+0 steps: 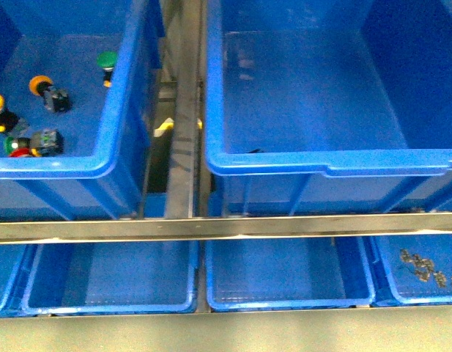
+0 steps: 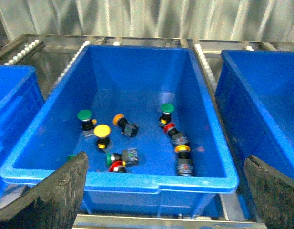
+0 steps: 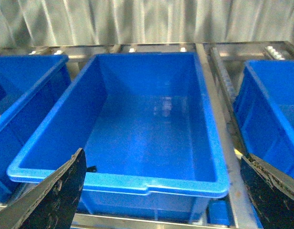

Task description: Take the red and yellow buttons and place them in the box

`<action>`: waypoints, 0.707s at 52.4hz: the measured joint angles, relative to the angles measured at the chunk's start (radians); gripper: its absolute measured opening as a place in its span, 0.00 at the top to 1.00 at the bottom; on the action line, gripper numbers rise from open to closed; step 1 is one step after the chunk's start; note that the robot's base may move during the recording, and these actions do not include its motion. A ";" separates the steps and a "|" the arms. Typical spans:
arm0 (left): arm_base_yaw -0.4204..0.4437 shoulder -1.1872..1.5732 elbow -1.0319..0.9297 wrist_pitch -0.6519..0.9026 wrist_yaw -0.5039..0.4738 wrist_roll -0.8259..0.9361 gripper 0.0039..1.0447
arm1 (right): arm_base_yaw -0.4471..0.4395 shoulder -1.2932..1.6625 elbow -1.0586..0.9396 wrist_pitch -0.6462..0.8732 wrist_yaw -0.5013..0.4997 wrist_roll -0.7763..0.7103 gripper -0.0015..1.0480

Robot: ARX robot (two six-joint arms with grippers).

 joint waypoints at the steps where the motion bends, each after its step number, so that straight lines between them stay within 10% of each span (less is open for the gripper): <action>1: 0.000 0.000 0.000 0.000 0.000 0.000 0.07 | 0.000 0.000 0.000 0.000 0.000 0.000 0.06; 30: 0.000 0.000 0.000 0.000 0.000 0.000 0.07 | 0.000 0.000 0.000 0.000 -0.001 0.000 0.06; 37: -0.122 0.461 0.270 -0.412 -0.386 -0.237 0.07 | 0.000 0.000 0.000 0.000 -0.001 0.000 0.06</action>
